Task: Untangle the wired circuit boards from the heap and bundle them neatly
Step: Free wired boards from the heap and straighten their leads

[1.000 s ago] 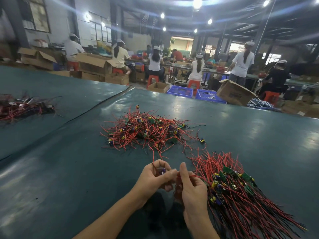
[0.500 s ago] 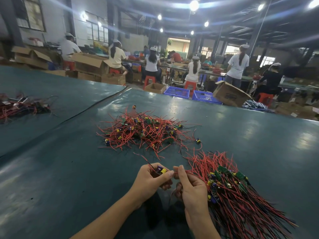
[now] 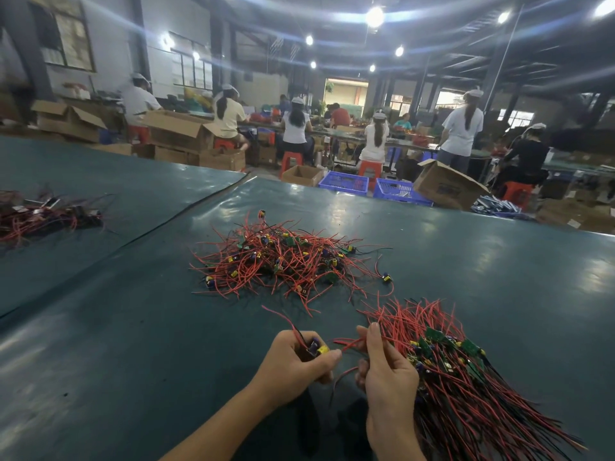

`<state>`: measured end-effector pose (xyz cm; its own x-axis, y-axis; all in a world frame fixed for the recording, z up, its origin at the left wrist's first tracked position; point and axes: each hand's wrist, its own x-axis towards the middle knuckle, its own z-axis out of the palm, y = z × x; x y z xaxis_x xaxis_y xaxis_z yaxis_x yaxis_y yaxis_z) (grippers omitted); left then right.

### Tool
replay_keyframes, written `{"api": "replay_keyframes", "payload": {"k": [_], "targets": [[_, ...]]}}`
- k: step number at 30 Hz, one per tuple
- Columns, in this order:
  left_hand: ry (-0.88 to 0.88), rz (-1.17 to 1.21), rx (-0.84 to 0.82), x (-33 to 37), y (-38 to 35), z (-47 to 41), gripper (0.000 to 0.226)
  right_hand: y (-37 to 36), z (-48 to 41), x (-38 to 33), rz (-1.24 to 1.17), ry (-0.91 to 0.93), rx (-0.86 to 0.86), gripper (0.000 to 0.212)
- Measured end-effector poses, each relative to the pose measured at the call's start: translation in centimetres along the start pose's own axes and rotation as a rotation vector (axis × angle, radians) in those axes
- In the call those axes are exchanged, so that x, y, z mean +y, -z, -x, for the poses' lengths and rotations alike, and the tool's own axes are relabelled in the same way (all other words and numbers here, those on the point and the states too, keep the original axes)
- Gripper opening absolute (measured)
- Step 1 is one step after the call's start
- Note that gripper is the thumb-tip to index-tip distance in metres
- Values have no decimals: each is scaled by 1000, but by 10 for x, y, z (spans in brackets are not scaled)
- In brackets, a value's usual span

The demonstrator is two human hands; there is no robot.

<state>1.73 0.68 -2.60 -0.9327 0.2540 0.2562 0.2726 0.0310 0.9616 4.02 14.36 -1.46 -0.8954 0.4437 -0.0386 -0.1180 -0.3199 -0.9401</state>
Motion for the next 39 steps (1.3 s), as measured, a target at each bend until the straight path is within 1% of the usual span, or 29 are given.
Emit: {"api": "replay_keyframes", "payload": {"k": [2,4,7,9,11,13,18,20,24,27,30,32,33,35,37,39], "targets": [[-8,11,12,1,-2,1,21,-1,5,2,52,0,-22,26],[-19,29,37,3,-3,1,20,-5,12,3,101,13,-109,26],[-33,44,13,3,-1,0,24,-12,19,6,122,6,-172,25],[-42,20,8,6,1,0,22,-14,19,6,121,-19,-153,25],[-53,7,33,10,2,-1,20,-16,18,2,98,-22,-118,22],[-61,23,48,14,3,-3,21,-16,14,-3,41,-15,-70,17],[-63,42,19,22,7,-3,22,2,-5,-18,-122,13,87,19],[-56,53,9,22,5,-2,21,10,-10,-22,-157,46,121,17],[-15,155,61,24,3,-2,24,13,-9,-20,-194,103,82,18],[88,319,98,27,6,-3,17,13,-7,-18,-204,105,61,16],[219,484,120,26,4,-7,33,14,-7,-16,-209,103,75,17],[274,521,170,22,3,-10,37,15,-6,-15,-217,102,63,20],[288,518,197,20,3,-10,36,16,-6,-15,-218,97,60,23],[289,504,243,16,3,-11,26,16,-6,-15,-215,87,65,27],[264,497,283,14,6,-11,17,16,-6,-14,-210,82,81,26],[235,497,323,13,8,-12,13,17,-8,-14,-196,77,100,21]]}}
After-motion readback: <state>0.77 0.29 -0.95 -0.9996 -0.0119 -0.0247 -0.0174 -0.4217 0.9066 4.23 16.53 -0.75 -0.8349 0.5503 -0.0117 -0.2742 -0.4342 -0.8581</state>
